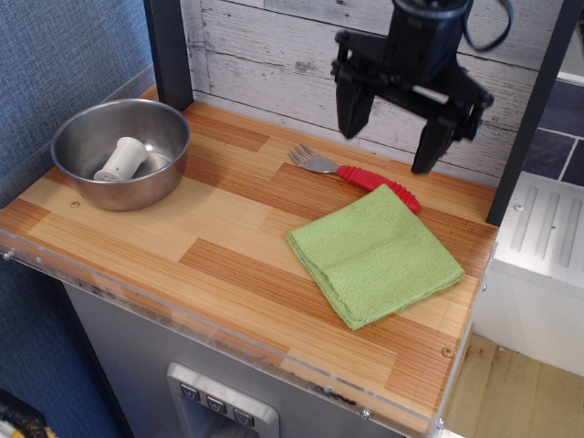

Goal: Move green cloth to lower middle of the table.

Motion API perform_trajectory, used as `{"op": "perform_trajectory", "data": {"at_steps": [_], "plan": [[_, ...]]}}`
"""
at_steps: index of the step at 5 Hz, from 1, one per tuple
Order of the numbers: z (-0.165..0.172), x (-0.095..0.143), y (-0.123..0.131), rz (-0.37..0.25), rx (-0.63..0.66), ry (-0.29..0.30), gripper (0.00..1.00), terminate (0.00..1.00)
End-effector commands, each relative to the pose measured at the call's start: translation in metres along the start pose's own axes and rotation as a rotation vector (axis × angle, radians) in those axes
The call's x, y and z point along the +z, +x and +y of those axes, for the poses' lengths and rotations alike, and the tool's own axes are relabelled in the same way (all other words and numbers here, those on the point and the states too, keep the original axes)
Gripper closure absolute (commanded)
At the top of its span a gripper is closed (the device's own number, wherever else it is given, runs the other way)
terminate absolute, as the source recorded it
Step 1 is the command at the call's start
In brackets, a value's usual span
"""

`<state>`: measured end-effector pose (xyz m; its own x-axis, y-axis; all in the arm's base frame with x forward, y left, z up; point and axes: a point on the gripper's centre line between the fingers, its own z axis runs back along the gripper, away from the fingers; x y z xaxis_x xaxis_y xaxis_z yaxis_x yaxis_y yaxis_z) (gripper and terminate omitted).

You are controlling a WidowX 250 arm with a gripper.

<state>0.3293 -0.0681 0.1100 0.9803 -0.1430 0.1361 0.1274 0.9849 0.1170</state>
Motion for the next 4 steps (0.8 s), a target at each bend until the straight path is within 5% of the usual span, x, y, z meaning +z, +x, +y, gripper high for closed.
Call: {"op": "perform_trajectory", "data": {"at_steps": [1,4], "plan": [[0.0,-0.026,-0.007,0.038,-0.015,0.025,0.0,0.0],[0.003,-0.07,-0.019,0.114,-0.048,0.084,0.0,0.0]]}}
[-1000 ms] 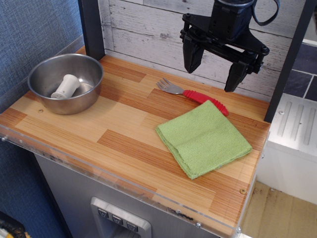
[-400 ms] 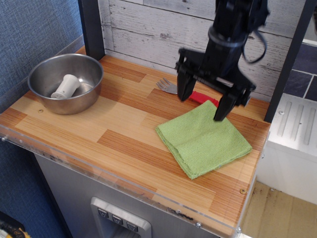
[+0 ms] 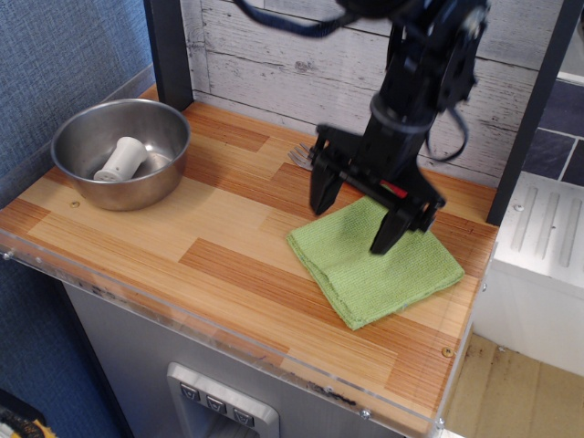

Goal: Move green cloth to lower middle of the table.

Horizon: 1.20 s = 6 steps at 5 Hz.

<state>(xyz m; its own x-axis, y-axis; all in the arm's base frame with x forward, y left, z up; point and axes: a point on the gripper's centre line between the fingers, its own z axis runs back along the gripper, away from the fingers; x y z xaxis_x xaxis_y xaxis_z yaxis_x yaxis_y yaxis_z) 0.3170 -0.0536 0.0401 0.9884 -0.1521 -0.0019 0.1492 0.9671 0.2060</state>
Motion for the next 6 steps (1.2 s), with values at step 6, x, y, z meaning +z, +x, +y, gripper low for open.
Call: {"op": "perform_trajectory", "data": {"at_steps": [6], "plan": [[0.026,-0.036,-0.041,0.017,0.109,-0.034,0.0,0.0]]}}
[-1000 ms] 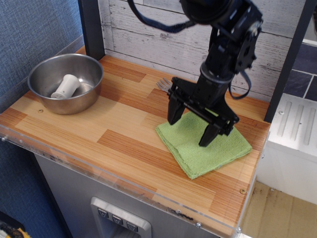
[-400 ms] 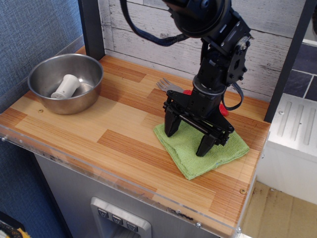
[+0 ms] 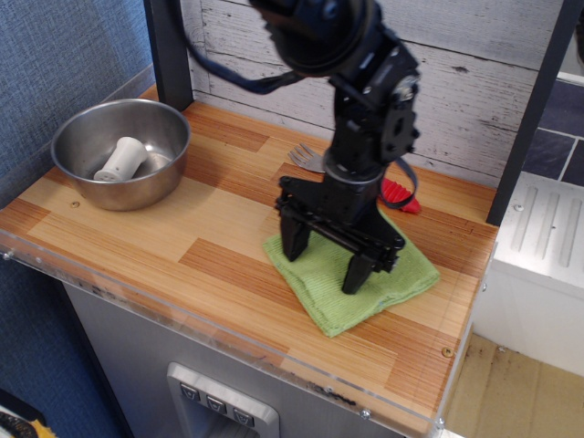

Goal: Move green cloth to lower middle of the table.

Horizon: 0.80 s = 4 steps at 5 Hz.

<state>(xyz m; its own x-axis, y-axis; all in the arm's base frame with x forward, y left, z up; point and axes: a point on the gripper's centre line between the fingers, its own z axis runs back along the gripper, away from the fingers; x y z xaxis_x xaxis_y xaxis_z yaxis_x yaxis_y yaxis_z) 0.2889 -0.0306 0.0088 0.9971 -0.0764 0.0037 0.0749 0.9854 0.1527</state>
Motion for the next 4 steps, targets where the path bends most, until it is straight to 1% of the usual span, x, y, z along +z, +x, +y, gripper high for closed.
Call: {"op": "perform_trajectory", "data": {"at_steps": [1,3,4], "plan": [[0.026,-0.002,-0.018,0.003,0.067,0.041,0.0,0.0],[0.06,-0.007,-0.058,0.036,0.177,0.083,0.0,0.0],[0.071,-0.008,-0.074,0.052,0.215,0.106,0.0,0.0]]}}
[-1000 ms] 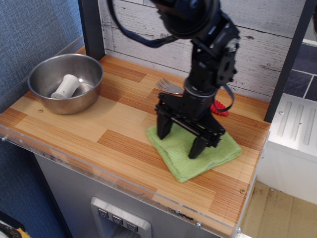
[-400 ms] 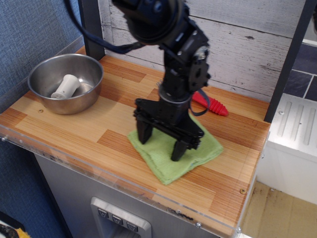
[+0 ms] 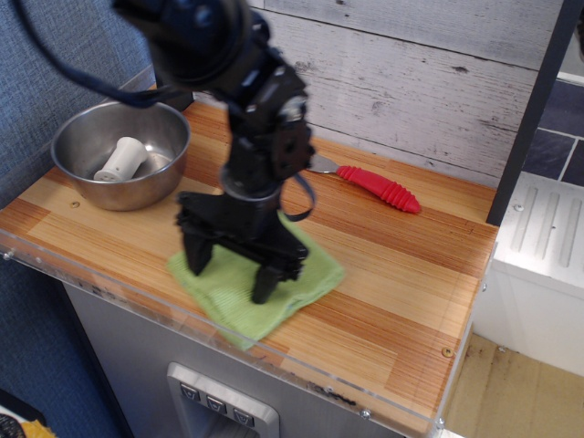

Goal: Move green cloth to lower middle of the table.

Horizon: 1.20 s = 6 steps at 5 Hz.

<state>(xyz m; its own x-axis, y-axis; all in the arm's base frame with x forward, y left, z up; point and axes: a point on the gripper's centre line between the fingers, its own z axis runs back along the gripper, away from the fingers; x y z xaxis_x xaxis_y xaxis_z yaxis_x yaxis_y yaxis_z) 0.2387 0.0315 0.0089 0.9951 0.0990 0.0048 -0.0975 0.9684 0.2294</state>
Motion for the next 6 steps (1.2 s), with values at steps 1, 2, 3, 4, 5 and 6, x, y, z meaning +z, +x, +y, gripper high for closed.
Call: {"op": "perform_trajectory", "data": {"at_steps": [1,2,3,4,5,6], "plan": [[0.022,-0.003,-0.022,0.023,0.07,0.022,0.0,0.0],[0.021,0.004,-0.018,-0.001,0.085,0.013,0.0,0.0],[0.018,0.023,-0.01,-0.058,0.12,-0.014,0.0,0.0],[0.016,0.049,0.002,-0.128,0.14,-0.032,0.0,0.0],[0.014,0.08,0.014,-0.209,0.153,-0.051,0.0,0.0],[0.017,0.108,0.018,-0.265,0.179,-0.051,0.0,0.0]]}}
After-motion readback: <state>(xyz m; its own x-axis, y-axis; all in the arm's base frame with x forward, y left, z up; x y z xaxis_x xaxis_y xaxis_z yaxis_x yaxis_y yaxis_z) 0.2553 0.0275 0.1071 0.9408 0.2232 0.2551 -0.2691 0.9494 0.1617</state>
